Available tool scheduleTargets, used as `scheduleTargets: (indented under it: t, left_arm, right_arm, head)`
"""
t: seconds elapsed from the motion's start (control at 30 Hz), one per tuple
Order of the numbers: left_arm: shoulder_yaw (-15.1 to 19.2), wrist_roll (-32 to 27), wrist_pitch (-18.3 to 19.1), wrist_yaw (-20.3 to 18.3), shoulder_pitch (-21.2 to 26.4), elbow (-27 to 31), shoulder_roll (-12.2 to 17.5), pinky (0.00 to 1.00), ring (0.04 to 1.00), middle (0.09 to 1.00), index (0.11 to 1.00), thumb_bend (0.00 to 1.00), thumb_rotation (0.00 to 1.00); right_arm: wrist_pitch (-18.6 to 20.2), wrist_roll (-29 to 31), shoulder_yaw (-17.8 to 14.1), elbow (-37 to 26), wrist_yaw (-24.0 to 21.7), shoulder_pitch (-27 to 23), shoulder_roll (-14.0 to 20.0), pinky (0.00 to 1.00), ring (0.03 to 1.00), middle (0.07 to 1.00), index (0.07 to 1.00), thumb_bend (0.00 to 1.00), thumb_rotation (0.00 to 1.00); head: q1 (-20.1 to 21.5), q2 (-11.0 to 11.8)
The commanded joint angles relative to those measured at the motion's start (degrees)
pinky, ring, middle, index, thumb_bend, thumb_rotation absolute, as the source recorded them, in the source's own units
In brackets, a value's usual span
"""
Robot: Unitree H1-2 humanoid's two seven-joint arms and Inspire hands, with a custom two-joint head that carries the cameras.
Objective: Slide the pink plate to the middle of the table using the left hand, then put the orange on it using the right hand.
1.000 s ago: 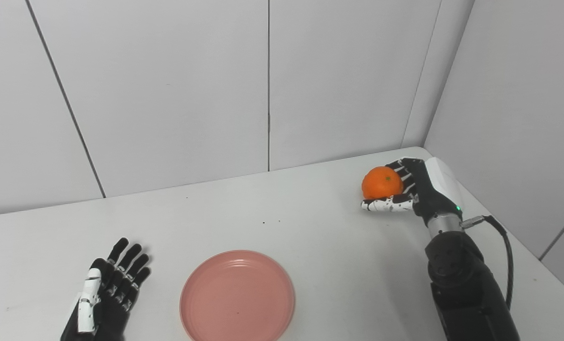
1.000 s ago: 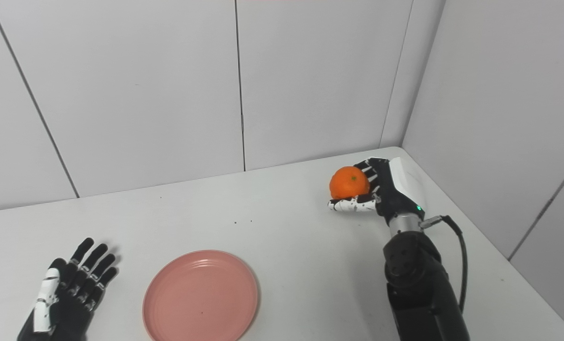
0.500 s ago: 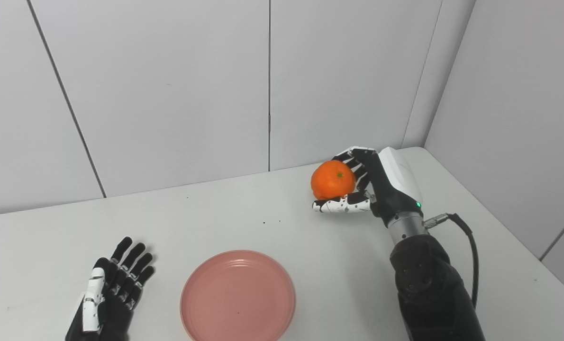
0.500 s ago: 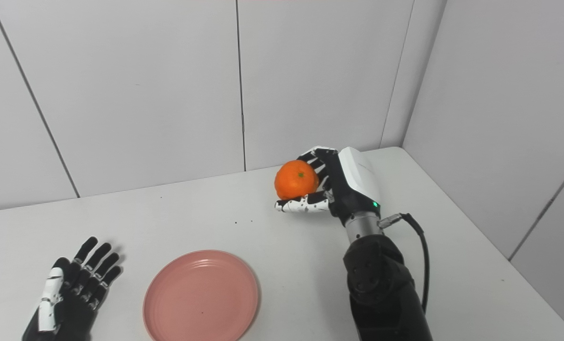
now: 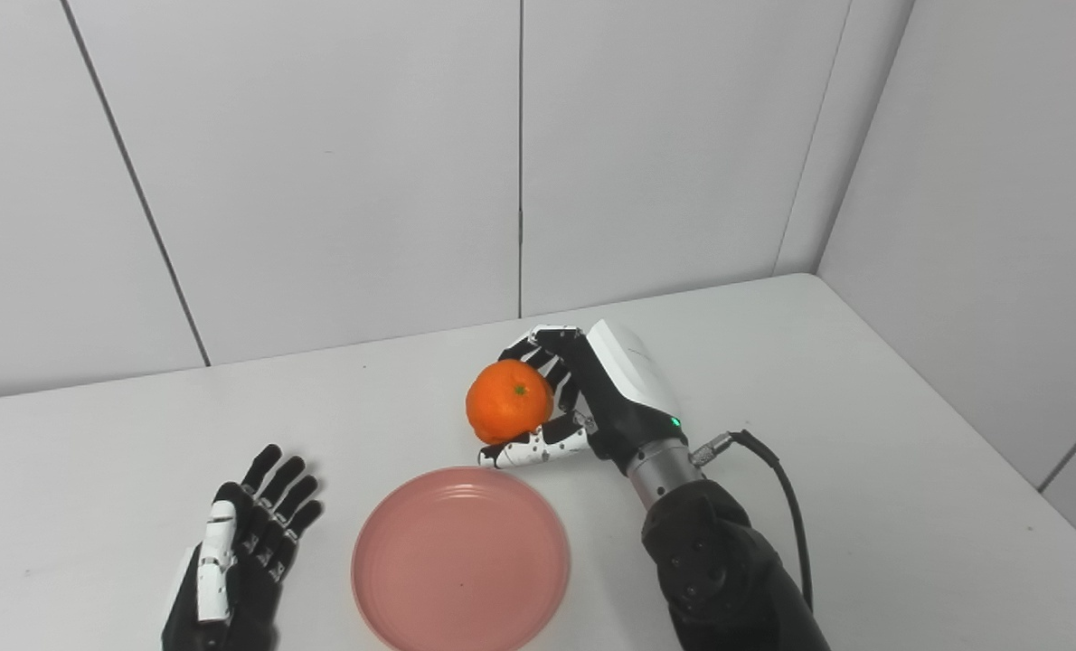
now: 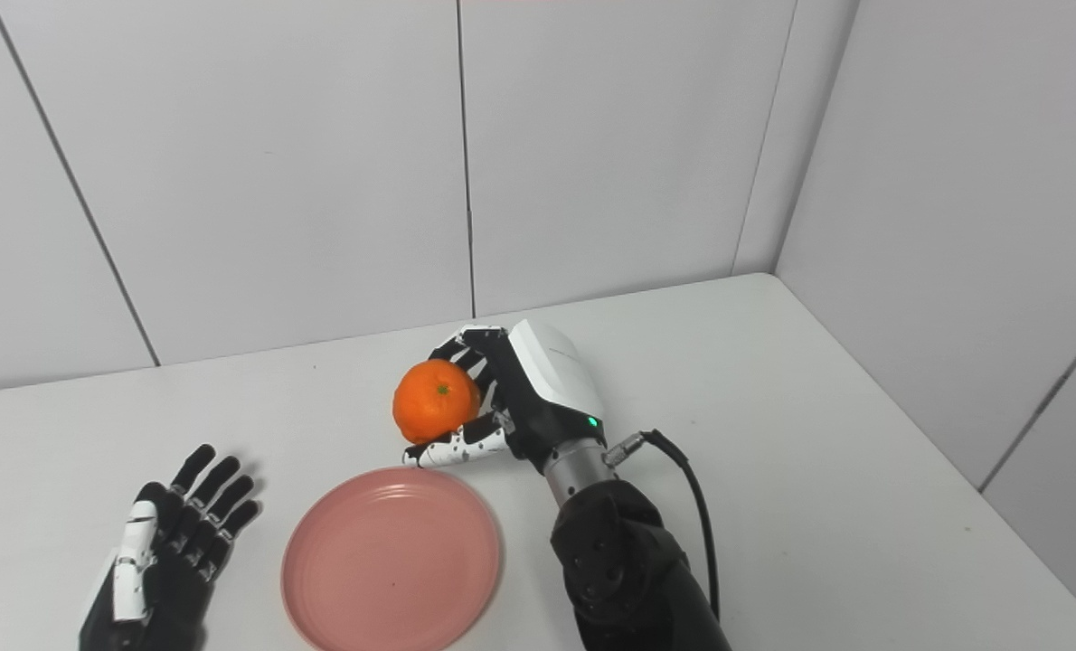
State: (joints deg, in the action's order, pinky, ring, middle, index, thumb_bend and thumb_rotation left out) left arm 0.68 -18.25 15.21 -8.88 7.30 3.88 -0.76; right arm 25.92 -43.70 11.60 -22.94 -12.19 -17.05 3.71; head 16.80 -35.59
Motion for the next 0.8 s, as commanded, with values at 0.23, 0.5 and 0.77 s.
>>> scheduleTargets:
  t: [0.23,0.5,0.77]
  left_arm:
    - [-2.05,2.67,4.04,3.34,-1.60,1.71,-2.28,0.89,0.887,0.898,0.885,0.39,1.00]
    - [-4.40,5.74,2.46,4.23,-1.39,1.58,-3.42,0.89,0.891,0.897,0.885,0.40,1.00]
    - [-4.80,7.49,2.92,5.18,-1.20,1.78,-4.79,0.88,0.883,0.894,0.885,0.41,1.00]
  right_arm:
    - [-4.65,0.33,4.53,1.50,3.16,0.74,-1.20,0.29,0.378,0.463,0.522,0.66,0.09]
    - [-11.02,2.05,6.02,5.65,6.62,2.53,-0.06,0.28,0.360,0.432,0.502,0.67,0.04]
    - [-13.00,1.69,7.39,8.25,7.77,4.49,1.42,0.28,0.364,0.445,0.488,0.55,0.11]
  head:
    - [-7.54,-1.47]
    - [-14.13,-2.54]
    - [-17.43,-3.14]
